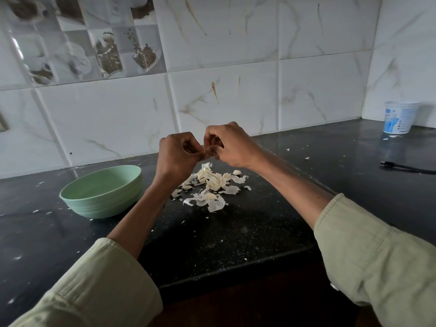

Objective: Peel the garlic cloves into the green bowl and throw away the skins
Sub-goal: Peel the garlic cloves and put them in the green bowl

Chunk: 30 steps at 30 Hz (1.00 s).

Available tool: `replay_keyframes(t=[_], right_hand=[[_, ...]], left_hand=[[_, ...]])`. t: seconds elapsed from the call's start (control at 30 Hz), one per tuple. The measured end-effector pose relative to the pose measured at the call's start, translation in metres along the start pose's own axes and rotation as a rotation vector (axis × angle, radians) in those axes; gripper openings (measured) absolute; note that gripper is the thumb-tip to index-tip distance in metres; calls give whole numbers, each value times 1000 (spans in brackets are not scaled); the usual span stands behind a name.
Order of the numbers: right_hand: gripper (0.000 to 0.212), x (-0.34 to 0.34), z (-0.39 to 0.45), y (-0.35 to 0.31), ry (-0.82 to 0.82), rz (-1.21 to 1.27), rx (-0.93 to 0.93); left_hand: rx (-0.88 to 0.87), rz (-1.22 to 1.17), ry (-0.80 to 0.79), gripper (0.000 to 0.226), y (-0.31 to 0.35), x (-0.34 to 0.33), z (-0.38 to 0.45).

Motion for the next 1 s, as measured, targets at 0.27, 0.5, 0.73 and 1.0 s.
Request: replay_keyframes(t=[0.27, 0.5, 0.73, 1.0], right_hand=[[21, -5, -4, -2, -63, -186, -16], [21, -11, -1, 6, -57, -125, -55], [12, -17, 6, 18, -7, -27, -101], [13, -10, 9, 20, 27, 62, -166]], left_hand=[[-59, 32, 18, 30, 5, -3, -2], [-36, 77, 46, 31, 3, -4, -2], [-44, 77, 88, 17, 1, -2, -3], [-99, 97, 112, 12, 5, -2, -3]])
Point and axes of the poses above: each hand's wrist, its own z-axis towards the middle knuckle, its own x-axis out of the back of the hand, y = z × x, the point moved 6 cm from there along z, towards the middle knuckle, and after that the axes turned 15 degrees about y, right-handed, at the moved point
